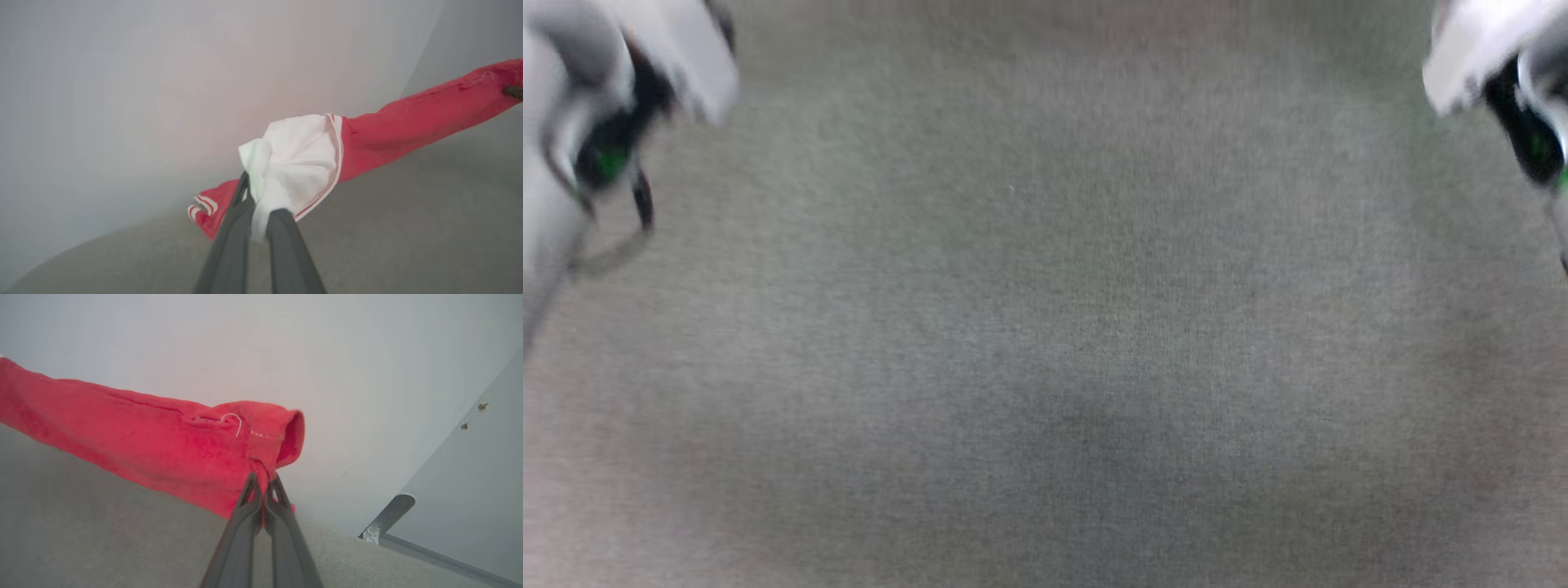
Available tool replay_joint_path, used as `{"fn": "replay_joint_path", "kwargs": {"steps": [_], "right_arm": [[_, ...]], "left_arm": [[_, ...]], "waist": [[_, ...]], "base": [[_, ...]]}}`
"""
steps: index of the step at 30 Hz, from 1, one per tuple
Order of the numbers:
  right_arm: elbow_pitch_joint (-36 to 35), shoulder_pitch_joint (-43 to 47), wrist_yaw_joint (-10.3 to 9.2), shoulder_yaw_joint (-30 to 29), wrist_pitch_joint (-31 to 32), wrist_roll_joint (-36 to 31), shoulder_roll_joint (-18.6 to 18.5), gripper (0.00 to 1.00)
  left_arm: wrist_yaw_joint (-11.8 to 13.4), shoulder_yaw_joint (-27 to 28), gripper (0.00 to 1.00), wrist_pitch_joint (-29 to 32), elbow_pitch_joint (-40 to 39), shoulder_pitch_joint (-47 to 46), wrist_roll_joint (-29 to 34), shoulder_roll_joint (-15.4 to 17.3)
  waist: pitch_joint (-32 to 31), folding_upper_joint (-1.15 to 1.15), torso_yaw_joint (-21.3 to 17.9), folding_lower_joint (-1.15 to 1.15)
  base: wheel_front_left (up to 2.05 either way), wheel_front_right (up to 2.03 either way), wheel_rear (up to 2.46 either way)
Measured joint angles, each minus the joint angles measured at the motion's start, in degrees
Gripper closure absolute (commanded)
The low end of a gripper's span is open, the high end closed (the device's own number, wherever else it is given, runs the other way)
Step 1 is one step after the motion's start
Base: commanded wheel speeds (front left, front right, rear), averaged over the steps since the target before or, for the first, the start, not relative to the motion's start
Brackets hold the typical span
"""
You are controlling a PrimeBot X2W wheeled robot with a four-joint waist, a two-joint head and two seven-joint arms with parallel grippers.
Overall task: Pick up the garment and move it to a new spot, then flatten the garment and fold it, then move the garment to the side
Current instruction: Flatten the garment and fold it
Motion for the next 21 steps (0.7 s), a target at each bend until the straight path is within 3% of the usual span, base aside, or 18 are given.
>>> {"fn": "replay_joint_path", "kwargs": {"steps": [4,12,16,21], "right_arm": [[-8.8,9.9,0.00,3.7,2.2,5.4,-5.9,1.00],[-26.4,30.7,0.00,3.7,2.6,8.3,-17.7,1.00],[-33.5,41.7,0.00,-0.4,1.6,5.9,-20.2,1.00],[-40.8,56.5,0.00,-8.7,0.9,0.8,-20.0,1.00]], "left_arm": [[2.6,-1.3,1.00,0.0,-8.9,10.4,-2.5,4.6],[15.0,-3.7,1.00,-3.2,-32.8,30.9,-7.7,14.0],[20.5,-4.8,1.00,-5.9,-40.9,39.1,-9.7,17.5],[25.4,-4.7,1.00,-8.8,-47.2,48.0,-12.3,19.1]], "waist": [[-4.7,0.00,0.7,0.00],[-12.0,0.00,2.5,0.00],[-13.5,0.00,4.1,0.00],[-13.9,0.00,5.3,0.00]], "base": [[0.00,0.00,0.00],[0.00,0.00,0.00],[0.00,0.00,0.00],[0.00,0.00,0.00]]}}
